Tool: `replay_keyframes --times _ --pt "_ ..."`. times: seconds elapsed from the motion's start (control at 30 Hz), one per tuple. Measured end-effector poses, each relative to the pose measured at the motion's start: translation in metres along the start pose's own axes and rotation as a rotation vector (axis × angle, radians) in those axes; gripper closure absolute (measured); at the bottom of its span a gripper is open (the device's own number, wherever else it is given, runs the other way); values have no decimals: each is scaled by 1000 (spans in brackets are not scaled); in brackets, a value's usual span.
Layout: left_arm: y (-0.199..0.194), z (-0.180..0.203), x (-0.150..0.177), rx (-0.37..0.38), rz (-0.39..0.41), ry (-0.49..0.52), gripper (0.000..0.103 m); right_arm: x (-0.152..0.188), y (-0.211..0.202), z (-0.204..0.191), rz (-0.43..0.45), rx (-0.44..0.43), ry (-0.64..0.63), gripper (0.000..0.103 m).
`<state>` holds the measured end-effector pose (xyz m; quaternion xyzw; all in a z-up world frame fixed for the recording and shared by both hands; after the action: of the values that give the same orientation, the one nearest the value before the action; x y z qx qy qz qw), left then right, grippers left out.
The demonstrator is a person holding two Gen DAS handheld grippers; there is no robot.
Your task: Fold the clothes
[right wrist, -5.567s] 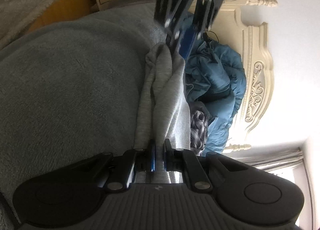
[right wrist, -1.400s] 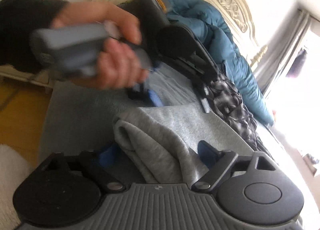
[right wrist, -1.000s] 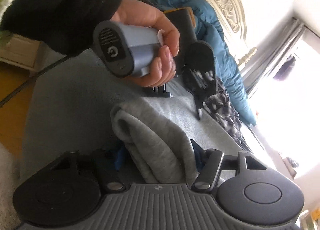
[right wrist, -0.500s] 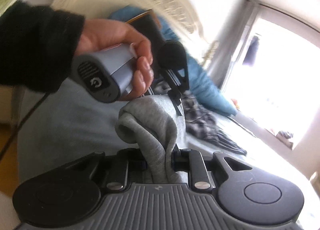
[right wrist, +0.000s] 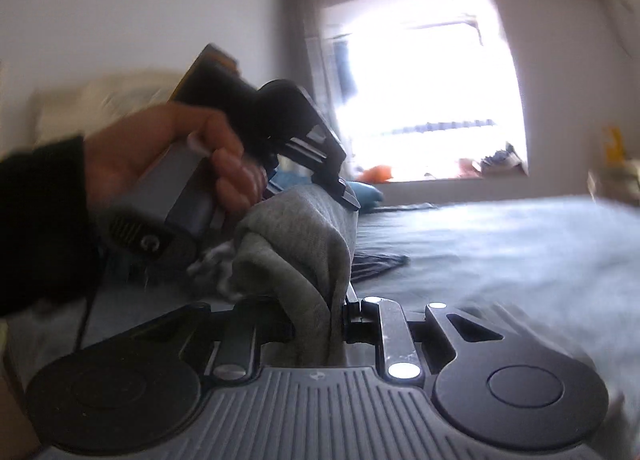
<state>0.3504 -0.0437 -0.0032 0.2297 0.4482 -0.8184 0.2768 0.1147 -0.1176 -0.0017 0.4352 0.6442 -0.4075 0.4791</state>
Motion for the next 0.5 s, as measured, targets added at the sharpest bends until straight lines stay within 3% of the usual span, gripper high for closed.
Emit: replay_keyframes --times 0.17,0.33,0.4,0.5 --pt "55 49 29 -47 -82 122 92 7 -12 75 27 50 223 81" --pt "108 70 67 -129 -160 256 92 41 -25 146 17 88 454 81" --pt "123 74 81 -149 -192 291 88 58 -26 167 10 99 551 81" --pt "127 79 90 -136 -222 305 71 74 -18 185 13 80 662 82"
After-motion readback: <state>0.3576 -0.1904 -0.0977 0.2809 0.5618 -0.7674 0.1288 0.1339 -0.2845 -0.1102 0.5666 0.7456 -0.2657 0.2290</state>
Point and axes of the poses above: each gripper's, at about its wrist camera, not at the fingertips, and y roughly the way its jaws point, z to its right, x to its underside, the point moved 10 cm from there along y, roughly the way its jaws point, and after that the axes turned 5 degrees about -x, right-handed, at the moved point
